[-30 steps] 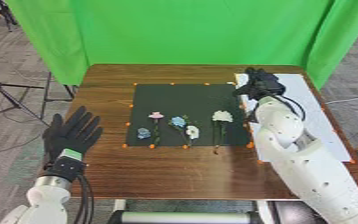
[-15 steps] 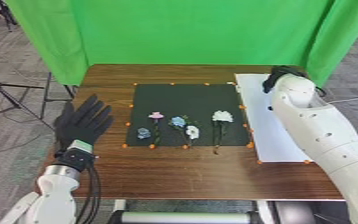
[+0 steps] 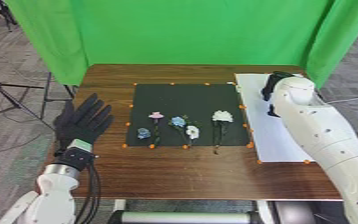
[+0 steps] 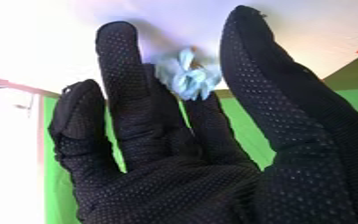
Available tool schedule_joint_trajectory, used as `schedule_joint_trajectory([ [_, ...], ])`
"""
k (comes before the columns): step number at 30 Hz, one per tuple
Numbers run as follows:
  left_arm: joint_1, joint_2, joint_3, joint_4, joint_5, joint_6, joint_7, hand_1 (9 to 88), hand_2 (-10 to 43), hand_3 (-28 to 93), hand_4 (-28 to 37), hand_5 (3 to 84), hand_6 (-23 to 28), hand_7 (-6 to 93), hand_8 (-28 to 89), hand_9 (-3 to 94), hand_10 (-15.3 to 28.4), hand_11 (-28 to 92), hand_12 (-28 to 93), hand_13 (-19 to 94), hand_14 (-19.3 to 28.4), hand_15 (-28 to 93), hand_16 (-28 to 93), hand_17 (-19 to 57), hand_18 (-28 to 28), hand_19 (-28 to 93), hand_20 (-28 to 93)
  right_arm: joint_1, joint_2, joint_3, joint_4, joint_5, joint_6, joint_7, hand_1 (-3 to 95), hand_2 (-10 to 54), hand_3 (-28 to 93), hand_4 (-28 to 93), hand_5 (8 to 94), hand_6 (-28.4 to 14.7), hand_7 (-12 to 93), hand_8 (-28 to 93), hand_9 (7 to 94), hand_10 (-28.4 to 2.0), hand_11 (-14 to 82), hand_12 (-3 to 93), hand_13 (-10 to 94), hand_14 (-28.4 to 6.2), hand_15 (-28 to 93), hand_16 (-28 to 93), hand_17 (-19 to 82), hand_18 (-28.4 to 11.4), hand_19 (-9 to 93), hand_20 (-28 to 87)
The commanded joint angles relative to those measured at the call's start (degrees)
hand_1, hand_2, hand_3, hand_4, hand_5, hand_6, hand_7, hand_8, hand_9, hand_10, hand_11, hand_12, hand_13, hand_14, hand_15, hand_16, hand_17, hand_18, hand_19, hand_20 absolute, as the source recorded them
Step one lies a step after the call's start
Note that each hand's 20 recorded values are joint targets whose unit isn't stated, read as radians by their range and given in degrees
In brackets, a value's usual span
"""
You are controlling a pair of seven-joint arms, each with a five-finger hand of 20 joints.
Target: Arrange flowers
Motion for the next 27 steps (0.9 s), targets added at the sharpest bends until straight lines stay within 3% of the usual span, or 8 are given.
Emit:
schedule_joint_trajectory([
  [1,0.5,0.22,0.51,-0.40,-1.64,0.54,0.47,26.9,13.2,71,-28.3,39.2,5.9,16.9,-11,32.9,12.9,21,10,23,14.4,36,-8,-6.2,13.5,34,9,-2.3,-0.6,-2.0,0.8,-0.9,5.5,2.6,51.8,-9.5,75,-28,57.4,-2.5,20,-14,64.6,-12.8,19.3,16.5,62,-8.5,50,30,34,-23.0,88,39],
  [6,0.1,0.19,0.52,-0.26,-0.49,-0.07,-0.61,26.8,13.2,71,-28.3,39.3,5.9,16.8,-11,32.9,13.0,21,10,23,14.4,36,-8,-6.2,13.5,34,9,-5.2,0.8,-2.7,-0.7,-1.9,13.6,2.7,56.1,-9.5,70,-28,70.6,-1.0,31,0,84.0,-8.8,14.7,42.8,70,-9.0,60,34,39,-22.5,91,41],
  [14,1.1,-0.21,-1.62,-0.52,-0.25,-0.14,-0.62,26.7,13.2,71,-28.3,39.1,5.8,16.3,-11,32.9,12.9,21,10,23,14.5,36,-8,-6.3,13.6,34,9,-12.4,3.0,0.9,-14.2,-3.1,17.1,3.2,57.4,-9.5,72,-28,74.5,-1.0,36,5,86.2,-8.2,19.9,48.5,72,-9.6,65,31,40,-22.6,92,40],
  [18,3.7,0.68,-3.98,-1.65,-0.16,-3.10,-1.34,26.4,13.0,71,-28.3,38.6,5.8,15.9,-11,32.5,12.9,20,10,22,14.5,36,-8,-6.3,13.6,34,9,-17.4,6.8,2.4,-27.5,0.1,15.7,7.0,57.3,-9.5,73,-28,74.6,-1.6,35,7,86.3,-8.7,19.1,48.2,72,-9.4,64,33,40,-22.7,92,40],
  [22,6.4,0.38,-7.09,-3.20,1.41,-2.06,-1.65,26.0,12.4,71,-28.3,38.0,5.7,15.2,-10,31.8,12.8,19,10,22,14.5,35,-8,-6.4,13.6,34,9,-23.4,8.4,5.6,-37.0,-0.4,13.6,6.2,57.6,-9.5,73,-28,75.2,-2.1,33,9,86.3,-9.4,17.7,47.7,72,-9.5,63,34,40,-22.9,92,39],
  [24,8.7,-0.19,-9.31,-4.99,1.38,-2.02,-2.01,25.9,12.3,71,-28.3,38.0,5.9,14.7,-10,31.9,12.8,19,10,22,14.5,35,-8,-6.4,13.6,34,9,-26.5,8.0,6.8,-40.4,-0.2,13.4,6.2,57.7,-9.5,73,-28,75.1,-2.2,33,9,86.4,-9.4,17.6,47.6,72,-9.5,62,35,40,-23.0,92,38],
  [25,9.4,-0.84,-10.36,-5.06,2.68,-2.99,-2.47,25.9,12.3,71,-28.3,38.1,5.9,14.5,-10,31.9,12.9,19,10,22,14.6,35,-8,-6.5,13.6,34,9,-28.0,7.2,7.4,-41.6,-0.4,12.6,6.0,57.7,-9.5,73,-28,75.1,-2.3,32,9,86.3,-9.5,17.5,47.6,72,-9.4,62,35,40,-23.0,92,38],
  [27,10.4,-1.23,-11.69,-5.81,4.92,-2.00,-2.78,25.8,12.4,71,-28.3,38.1,5.9,14.4,-10,31.8,12.9,19,10,22,14.6,35,-8,-6.5,13.6,34,9,-30.4,5.7,8.3,-43.5,-0.1,10.5,5.8,57.7,-9.5,73,-28,75.2,-2.3,32,10,86.3,-9.6,17.3,47.5,72,-9.4,62,35,40,-23.0,92,38],
])
